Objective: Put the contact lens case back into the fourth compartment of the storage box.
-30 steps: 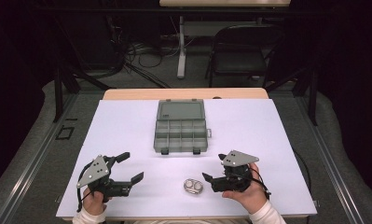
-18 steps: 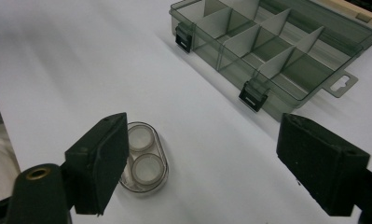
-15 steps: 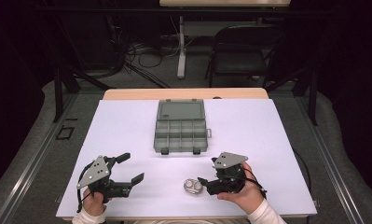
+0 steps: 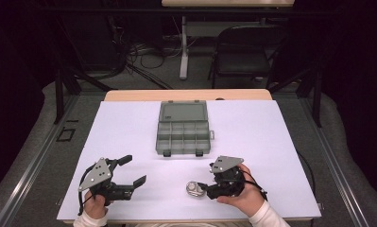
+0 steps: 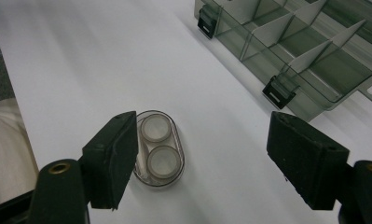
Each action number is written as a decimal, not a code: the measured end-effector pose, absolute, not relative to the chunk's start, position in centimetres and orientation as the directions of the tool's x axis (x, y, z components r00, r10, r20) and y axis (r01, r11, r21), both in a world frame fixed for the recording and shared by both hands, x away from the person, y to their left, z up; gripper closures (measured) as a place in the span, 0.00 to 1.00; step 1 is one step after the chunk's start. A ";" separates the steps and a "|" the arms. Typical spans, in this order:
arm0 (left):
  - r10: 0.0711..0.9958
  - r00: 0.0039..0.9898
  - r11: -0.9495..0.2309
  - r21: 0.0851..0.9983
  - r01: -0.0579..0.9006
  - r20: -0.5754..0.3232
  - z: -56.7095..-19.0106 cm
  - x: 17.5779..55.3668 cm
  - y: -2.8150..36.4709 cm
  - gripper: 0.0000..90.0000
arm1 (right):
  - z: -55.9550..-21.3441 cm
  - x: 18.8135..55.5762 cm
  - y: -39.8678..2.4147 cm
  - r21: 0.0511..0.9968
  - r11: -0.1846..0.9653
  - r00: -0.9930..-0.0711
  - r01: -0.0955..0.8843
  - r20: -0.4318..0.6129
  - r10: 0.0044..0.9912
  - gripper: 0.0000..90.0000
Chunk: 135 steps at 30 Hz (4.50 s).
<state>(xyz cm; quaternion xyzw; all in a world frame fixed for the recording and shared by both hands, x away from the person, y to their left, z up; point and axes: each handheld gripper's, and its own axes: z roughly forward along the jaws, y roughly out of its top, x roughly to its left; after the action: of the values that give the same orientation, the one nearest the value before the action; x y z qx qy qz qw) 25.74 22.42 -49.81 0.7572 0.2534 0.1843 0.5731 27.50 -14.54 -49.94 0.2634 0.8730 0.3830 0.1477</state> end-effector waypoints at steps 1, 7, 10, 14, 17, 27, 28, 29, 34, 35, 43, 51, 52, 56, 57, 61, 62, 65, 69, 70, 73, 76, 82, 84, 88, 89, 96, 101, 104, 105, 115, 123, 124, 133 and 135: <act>0.595 0.804 -0.214 0.961 0.173 -0.012 -49.8 25.7 22.4 0.18 | -50.0 27.5 -14.5 0.742 0.574 -0.821 0.346 -0.057 0.568 0.28; 0.596 0.803 -0.215 0.961 0.176 -0.014 -49.8 25.7 22.4 0.18 | -50.2 27.5 -14.0 0.718 0.605 -0.836 0.344 -0.059 0.545 0.29; 0.595 0.804 -0.216 0.960 0.175 -0.013 -49.8 25.7 22.4 0.18 | -50.3 27.5 -13.7 0.700 0.630 -0.847 0.338 -0.066 0.527 0.30; 0.595 0.804 -0.217 0.960 0.175 -0.012 -49.8 25.7 22.4 0.18 | -50.4 27.6 -13.4 0.684 0.647 -0.855 0.337 -0.066 0.515 0.32; 0.596 0.803 -0.220 0.959 0.178 -0.012 -49.8 25.7 22.4 0.18 | -50.5 27.7 -13.2 0.672 0.660 -0.861 0.337 -0.064 0.505 0.33; 0.594 0.804 -0.219 0.959 0.180 -0.015 -49.9 25.8 22.3 0.18 | -50.9 28.0 -12.3 0.630 0.707 -0.883 0.322 -0.070 0.464 0.36; 0.594 0.804 -0.219 0.959 0.181 -0.016 -49.9 25.8 22.3 0.18 | -51.0 28.1 -12.2 0.626 0.712 -0.885 0.317 -0.075 0.460 0.36; 0.594 0.804 -0.219 0.959 0.180 -0.015 -49.9 25.8 22.3 0.18 | -51.1 28.1 -12.1 0.620 0.715 -0.886 0.322 -0.070 0.459 0.36; 0.592 0.806 -0.217 0.959 0.182 -0.019 -49.9 25.8 22.3 0.18 | -51.4 28.2 -11.6 0.595 0.738 -0.893 0.319 -0.073 0.445 0.36; 0.592 0.806 -0.217 0.959 0.182 -0.019 -49.9 25.8 22.3 0.18 | -51.4 28.2 -11.6 0.595 0.738 -0.893 0.319 -0.073 0.445 0.36; 0.596 0.803 -0.223 0.957 0.185 -0.017 -49.9 25.8 22.3 0.18 | -51.8 28.4 -11.1 0.572 0.754 -0.897 0.321 -0.072 0.437 0.36; 0.594 0.805 -0.224 0.957 0.182 -0.015 -49.9 25.8 22.2 0.18 | -52.1 28.5 -10.7 0.550 0.772 -0.903 0.319 -0.071 0.424 0.38; 0.593 0.805 -0.224 0.957 0.182 -0.014 -49.9 25.8 22.2 0.18 | -52.2 28.5 -10.6 0.550 0.772 -0.903 0.319 -0.071 0.424 0.38; 0.593 0.805 -0.224 0.957 0.183 -0.015 -49.9 25.8 22.2 0.18 | -52.2 28.6 -10.4 0.545 0.773 -0.904 0.324 -0.063 0.423 0.38; 0.593 0.805 -0.224 0.957 0.183 -0.015 -49.9 25.8 22.2 0.18 | -52.3 28.6 -10.4 0.544 0.774 -0.905 0.323 -0.062 0.421 0.38; 0.593 0.805 -0.225 0.957 0.183 -0.014 -49.9 25.8 22.2 0.18 | -52.3 28.7 -10.2 0.539 0.779 -0.907 0.322 -0.060 0.417 0.38; 0.593 0.805 -0.225 0.957 0.183 -0.014 -49.9 25.8 22.2 0.18 | -52.3 28.7 -10.2 0.536 0.779 -0.907 0.325 -0.056 0.417 0.38; 0.592 0.805 -0.227 0.957 0.183 -0.013 -49.9 25.9 22.2 0.18 | -52.4 28.7 -10.1 0.530 0.785 -0.908 0.322 -0.061 0.413 0.38; 0.592 0.806 -0.228 0.956 0.183 -0.013 -50.0 25.9 22.2 0.18 | -52.5 28.8 -10.0 0.531 0.790 -0.915 0.306 -0.065 0.398 0.38; 0.593 0.805 -0.227 0.956 0.186 -0.016 -50.0 25.9 22.2 0.18 | -52.5 28.8 -10.0 0.530 0.787 -0.912 0.315 -0.061 0.406 0.38; 0.592 0.805 -0.228 0.956 0.185 -0.015 -50.0 25.9 22.2 0.18 | -52.6 28.8 -9.9 0.526 0.789 -0.913 0.317 -0.057 0.404 0.38; 0.592 0.806 -0.228 0.956 0.186 -0.016 -50.0 25.9 22.2 0.18 | -52.6 28.9 -9.8 0.522 0.792 -0.914 0.316 -0.056 0.402 0.39; 0.592 0.806 -0.229 0.956 0.186 -0.016 -50.0 25.9 22.2 0.18 | -52.8 28.9 -9.4 0.507 0.805 -0.919 0.309 -0.058 0.389 0.40; 0.592 0.806 -0.228 0.955 0.187 -0.016 -50.0 25.9 22.2 0.18 | -52.8 28.9 -9.4 0.507 0.806 -0.921 0.305 -0.057 0.385 0.40; 0.592 0.806 -0.231 0.954 0.189 -0.017 -50.0 25.9 22.2 0.18 | -53.0 28.9 -9.1 0.489 0.819 -0.925 0.300 -0.060 0.375 0.42; 0.592 0.806 -0.231 0.954 0.189 -0.016 -50.0 25.9 22.2 0.18 | -53.1 29.0 -9.0 0.487 0.822 -0.927 0.296 -0.063 0.371 0.42; 0.592 0.806 -0.231 0.954 0.189 -0.016 -50.0 25.9 22.2 0.18 | -53.1 29.1 -8.8 0.472 0.831 -0.930 0.293 -0.061 0.363 0.42; 0.592 0.806 -0.232 0.954 0.189 -0.016 -50.0 25.9 22.2 0.18 | -53.3 29.2 -8.6 0.458 0.834 -0.926 0.307 -0.057 0.373 0.42; 0.592 0.806 -0.232 0.954 0.190 -0.017 -50.0 25.9 22.2 0.18 | -53.4 29.4 -8.6 0.441 0.844 -0.929 0.304 -0.060 0.366 0.42; 0.592 0.806 -0.232 0.954 0.190 -0.016 -50.0 25.9 22.2 0.18 | -53.4 29.4 -8.6 0.438 0.846 -0.929 0.305 -0.059 0.366 0.42; 0.593 0.805 -0.234 0.953 0.191 -0.016 -50.0 25.9 22.2 0.18 | -53.6 29.6 -8.7 0.414 0.849 -0.924 0.328 -0.045 0.379 0.44; 0.592 0.806 -0.231 0.954 0.191 -0.018 -50.0 25.9 22.2 0.18 | -53.7 29.7 -8.7 0.409 0.850 -0.923 0.332 -0.047 0.383 0.44; 0.593 0.805 -0.233 0.953 0.192 -0.017 -50.0 25.9 22.2 0.18 | -53.7 29.7 -8.8 0.408 0.850 -0.924 0.332 -0.043 0.381 0.46; 0.593 0.805 -0.231 0.954 0.192 -0.019 -50.0 25.9 22.2 0.18 | -53.7 29.7 -8.8 0.405 0.850 -0.923 0.336 -0.037 0.382 0.47; 0.592 0.806 -0.232 0.954 0.191 -0.017 -50.0 25.9 22.2 0.18 | -53.6 29.7 -8.8 0.405 0.850 -0.924 0.337 -0.033 0.381 0.48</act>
<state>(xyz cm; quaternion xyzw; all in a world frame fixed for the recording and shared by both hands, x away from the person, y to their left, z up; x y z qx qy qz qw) 25.93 22.16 -50.02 0.7646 0.2563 0.1777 0.5641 29.70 -8.82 -53.64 0.1869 0.9602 0.1998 0.0560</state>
